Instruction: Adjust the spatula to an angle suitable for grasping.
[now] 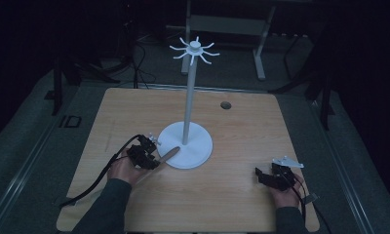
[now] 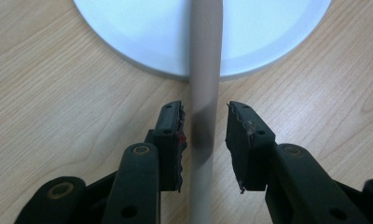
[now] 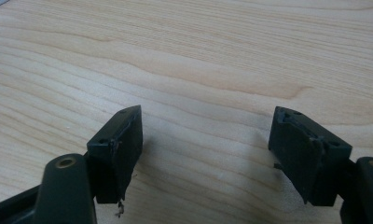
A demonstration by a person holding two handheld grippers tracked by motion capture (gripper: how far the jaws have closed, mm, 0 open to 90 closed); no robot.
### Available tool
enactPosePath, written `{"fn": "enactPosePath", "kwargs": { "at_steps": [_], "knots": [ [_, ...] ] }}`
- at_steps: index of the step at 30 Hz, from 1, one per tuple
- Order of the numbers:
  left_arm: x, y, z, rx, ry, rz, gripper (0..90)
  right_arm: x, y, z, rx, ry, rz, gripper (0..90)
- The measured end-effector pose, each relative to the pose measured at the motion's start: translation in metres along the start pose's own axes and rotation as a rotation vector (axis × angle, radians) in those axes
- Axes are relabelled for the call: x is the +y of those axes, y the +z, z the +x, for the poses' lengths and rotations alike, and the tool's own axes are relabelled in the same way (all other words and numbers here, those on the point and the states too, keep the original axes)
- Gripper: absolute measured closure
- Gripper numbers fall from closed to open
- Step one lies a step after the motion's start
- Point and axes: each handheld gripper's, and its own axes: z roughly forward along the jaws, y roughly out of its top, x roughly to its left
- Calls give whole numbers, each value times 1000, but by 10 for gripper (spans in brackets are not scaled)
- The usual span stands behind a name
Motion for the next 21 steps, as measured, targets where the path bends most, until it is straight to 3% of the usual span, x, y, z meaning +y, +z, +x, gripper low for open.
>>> {"fn": "enactPosePath", "kwargs": {
  "at_steps": [9, 21],
  "knots": [
    [2, 10, 3, -7, 20, 57, 661, 0, 0, 0, 1, -1, 0, 260],
    [3, 17, 5, -26, 27, 92, 688, 0, 0, 0, 1, -1, 0, 260]
  ]
}}
